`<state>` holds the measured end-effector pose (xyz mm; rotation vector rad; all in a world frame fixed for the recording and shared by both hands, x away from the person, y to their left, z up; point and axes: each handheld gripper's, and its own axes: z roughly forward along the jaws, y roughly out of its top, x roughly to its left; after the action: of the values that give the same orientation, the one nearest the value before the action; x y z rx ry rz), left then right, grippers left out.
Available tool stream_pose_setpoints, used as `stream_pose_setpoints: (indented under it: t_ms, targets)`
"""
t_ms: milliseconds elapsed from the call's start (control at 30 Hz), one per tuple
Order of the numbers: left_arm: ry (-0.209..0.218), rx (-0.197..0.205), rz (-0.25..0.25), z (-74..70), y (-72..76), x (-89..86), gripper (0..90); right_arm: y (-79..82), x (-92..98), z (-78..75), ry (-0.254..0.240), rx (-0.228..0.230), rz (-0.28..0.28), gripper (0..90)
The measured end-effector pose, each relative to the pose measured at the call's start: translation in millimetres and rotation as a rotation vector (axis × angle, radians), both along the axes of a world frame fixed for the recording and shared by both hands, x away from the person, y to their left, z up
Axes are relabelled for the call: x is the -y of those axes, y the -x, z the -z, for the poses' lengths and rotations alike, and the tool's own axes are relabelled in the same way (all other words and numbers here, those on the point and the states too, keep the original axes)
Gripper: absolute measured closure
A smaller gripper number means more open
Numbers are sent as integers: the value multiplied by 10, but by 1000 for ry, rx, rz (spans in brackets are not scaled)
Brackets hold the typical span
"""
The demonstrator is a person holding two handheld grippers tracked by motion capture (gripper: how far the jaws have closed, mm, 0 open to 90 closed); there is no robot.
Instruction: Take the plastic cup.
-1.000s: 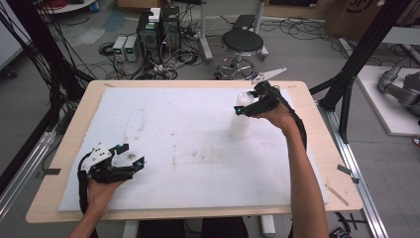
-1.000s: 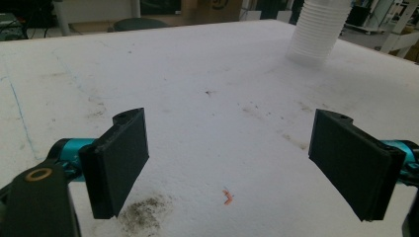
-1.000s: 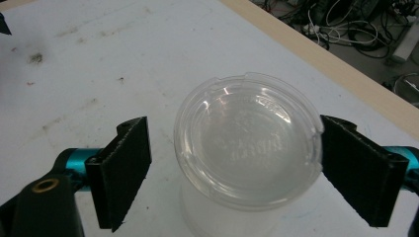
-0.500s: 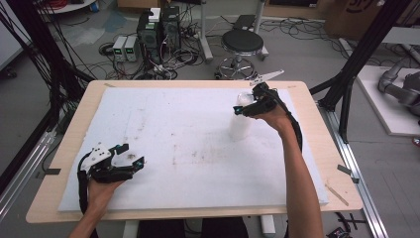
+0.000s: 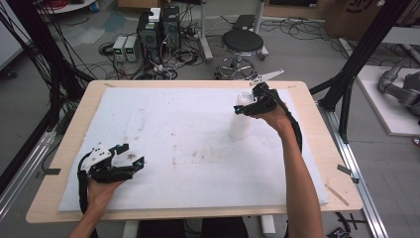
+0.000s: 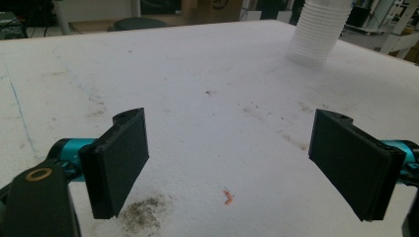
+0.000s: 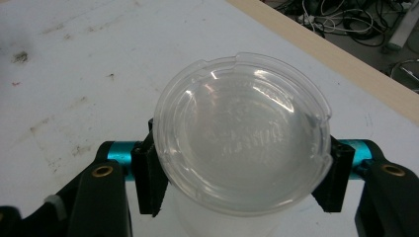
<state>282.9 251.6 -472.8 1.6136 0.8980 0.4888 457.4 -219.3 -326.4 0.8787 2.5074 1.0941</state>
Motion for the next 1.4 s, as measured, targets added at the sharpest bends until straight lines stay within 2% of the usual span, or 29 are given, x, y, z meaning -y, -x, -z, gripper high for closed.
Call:
stream_pose_setpoints:
  t_ms: [233,400,433,500,600,633,667,700,733,767,800,967,1233,1267,1300,1333,1367,1400]
  targets:
    - [0,-1,0,0,0,2,153,18,2,-34,-5,14,-5,367]
    - [-1,-3,3,-1,-2,4,153,37,-4,-144,-20,31,-5,382]
    - [-1,-5,3,-1,-2,4,153,49,-12,-254,-18,39,-4,393]
    - [-2,-6,5,-1,-3,2,153,59,-15,-308,-23,55,-7,409]
    - [-1,-4,4,-1,-2,3,153,77,-14,-477,-42,77,-4,417]
    - [-2,-5,4,-2,-2,3,153,92,-13,-591,-60,100,-1,419]
    - [-1,-4,3,-1,-2,5,153,92,-13,-591,-60,100,-1,419]
    - [-2,-3,3,-1,-2,5,153,108,-5,-701,-75,111,2,419]
    - [-3,-4,2,-1,-2,6,153,108,-5,-701,-75,111,2,419]
    - [-3,-4,4,-2,-2,5,153,127,-7,-807,-78,126,1,420]
    - [-4,-5,4,-1,-3,5,153,127,-7,-807,-78,126,1,420]
    - [-1,-4,2,0,-3,6,153,167,-22,-998,-94,147,-6,422]
    - [0,-8,1,0,-3,3,153,208,-51,-1014,-86,144,-13,424]
    - [-2,-8,4,-1,-5,0,153,234,-56,-1017,-93,150,-18,424]
    - [-1,-9,3,0,-6,2,153,350,-75,-1012,-115,161,-46,425]
    - [0,-9,2,0,-8,3,153,350,-75,-1012,-115,161,-46,425]
    - [0,-10,1,0,-8,4,153,482,-100,-980,-121,179,-76,426]
    - [-1,-11,0,-1,-7,5,153,482,-100,-980,-121,179,-76,426]
